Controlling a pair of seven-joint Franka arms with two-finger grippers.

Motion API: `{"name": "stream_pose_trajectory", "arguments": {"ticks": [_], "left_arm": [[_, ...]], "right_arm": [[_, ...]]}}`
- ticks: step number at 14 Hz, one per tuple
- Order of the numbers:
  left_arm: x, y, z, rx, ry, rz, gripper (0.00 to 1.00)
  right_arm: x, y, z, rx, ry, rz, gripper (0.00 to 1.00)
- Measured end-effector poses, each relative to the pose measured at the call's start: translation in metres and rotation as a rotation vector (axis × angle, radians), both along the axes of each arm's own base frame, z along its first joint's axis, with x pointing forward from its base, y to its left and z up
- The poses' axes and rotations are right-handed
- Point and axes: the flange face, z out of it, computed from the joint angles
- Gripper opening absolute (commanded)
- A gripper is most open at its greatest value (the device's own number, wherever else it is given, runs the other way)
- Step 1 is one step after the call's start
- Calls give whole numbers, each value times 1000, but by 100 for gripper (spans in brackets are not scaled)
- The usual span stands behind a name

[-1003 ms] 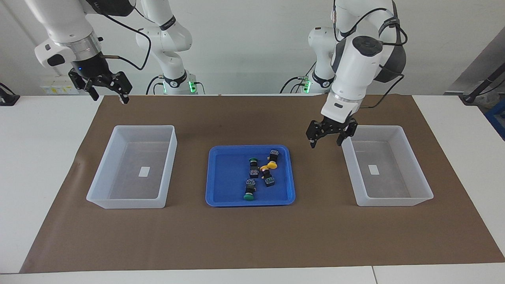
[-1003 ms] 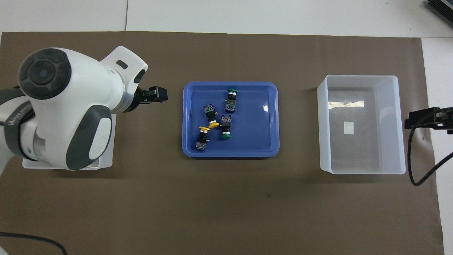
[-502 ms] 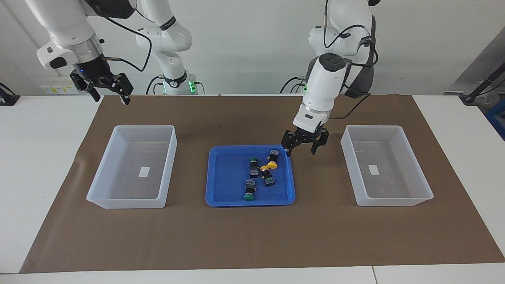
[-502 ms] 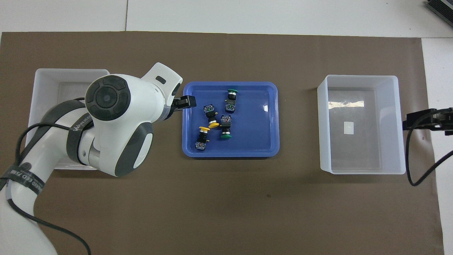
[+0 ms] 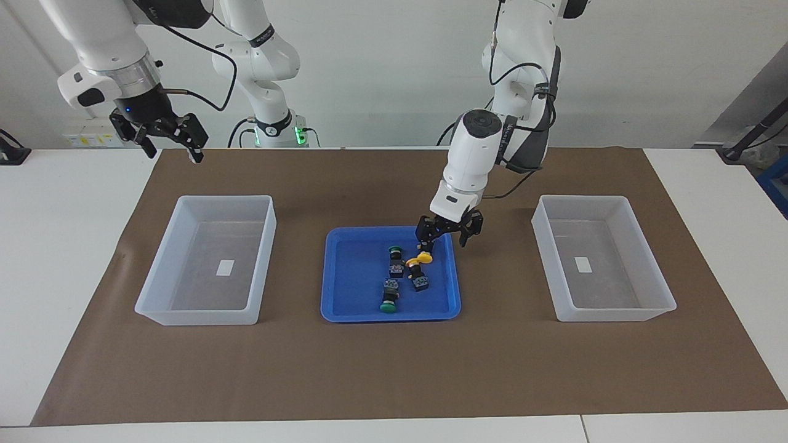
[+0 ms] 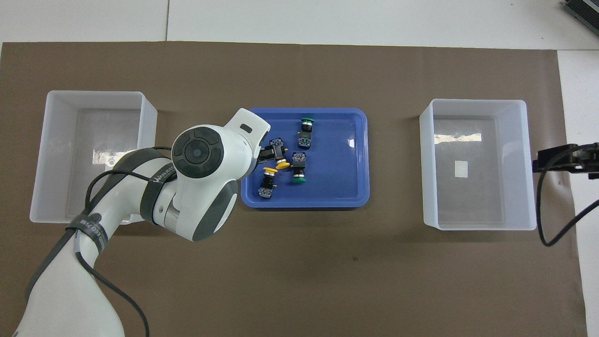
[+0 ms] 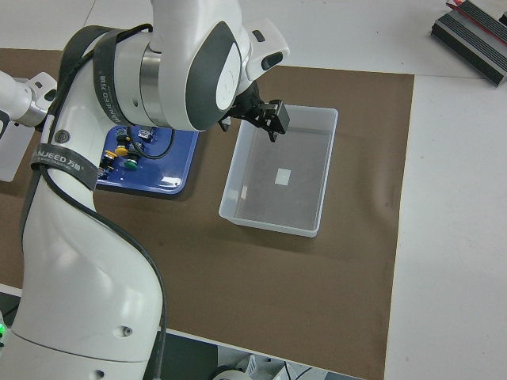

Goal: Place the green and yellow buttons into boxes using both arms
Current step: 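Lower the left gripper onto a yellow-capped button in the tray, then close the left gripper on the yellow-capped button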

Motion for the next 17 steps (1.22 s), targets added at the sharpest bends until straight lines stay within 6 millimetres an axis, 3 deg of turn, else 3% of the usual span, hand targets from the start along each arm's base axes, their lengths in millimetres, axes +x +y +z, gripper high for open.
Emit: {"name": "stream_pose_trajectory", "arguments": {"ticks": [5,10,13,17], "left_arm": [[-22,-16,-19,16,29,-26,85],[-41,-36,-39,19,26,-88,82],[-41,-38,-54,24,25,-120,81],[-35,-33,-55,30,10,-172,79]], "right_arm": [[0,0,0,0,1,0,100],[-1,0,0,0,0,0,100],[-1,0,0,0,0,0,100],[-1,0,0,0,0,0,100]]}}
